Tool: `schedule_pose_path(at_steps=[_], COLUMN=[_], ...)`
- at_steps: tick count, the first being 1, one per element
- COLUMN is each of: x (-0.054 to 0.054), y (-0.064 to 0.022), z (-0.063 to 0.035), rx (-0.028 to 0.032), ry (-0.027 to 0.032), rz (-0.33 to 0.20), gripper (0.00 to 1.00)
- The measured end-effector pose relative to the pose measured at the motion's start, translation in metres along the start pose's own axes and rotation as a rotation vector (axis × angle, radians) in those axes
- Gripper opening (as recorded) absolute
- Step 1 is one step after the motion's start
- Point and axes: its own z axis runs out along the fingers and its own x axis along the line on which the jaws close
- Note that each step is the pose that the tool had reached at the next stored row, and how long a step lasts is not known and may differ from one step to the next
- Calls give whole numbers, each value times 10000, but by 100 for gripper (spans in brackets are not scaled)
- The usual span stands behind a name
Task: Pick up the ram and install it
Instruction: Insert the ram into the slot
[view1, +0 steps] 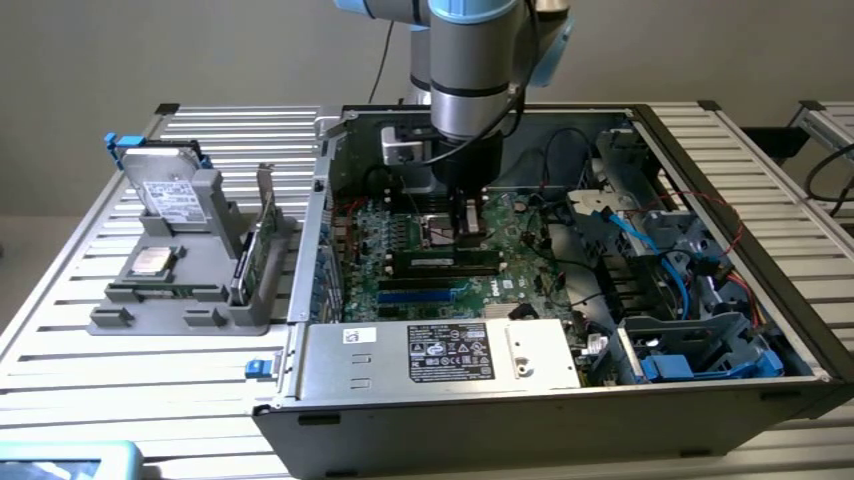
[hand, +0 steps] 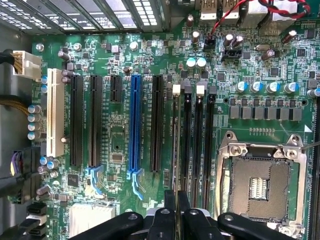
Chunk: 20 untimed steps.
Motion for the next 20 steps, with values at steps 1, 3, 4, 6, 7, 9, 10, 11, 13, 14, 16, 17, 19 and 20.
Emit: schedule_pose_path(at_steps=[1,3,4,6,7,9,10,11,13,14,16,17,19,20], x=[1,4,5,16,22,33,38,43,54,61,72,73,74,75], y=[0,1,0,-3,-11,-40,-60,-80,-117,-134,-153,-153,-153,-153], z=[-4,-17,-32,-118,-161,-221,-238,-248,-253,-253,-251,-252,-252,-251], rx=[1,4,4,7,8,7,6,4,-17,-50,-151,-153,-154,-153], ry=[4,6,7,6,6,7,6,6,5,3,-12,-15,-25,-31], rz=[1,3,3,3,3,4,3,3,-1,-4,-18,-17,-17,-17], gripper=[21,28,28,28,28,28,28,28,28,28,28,28,28,28])
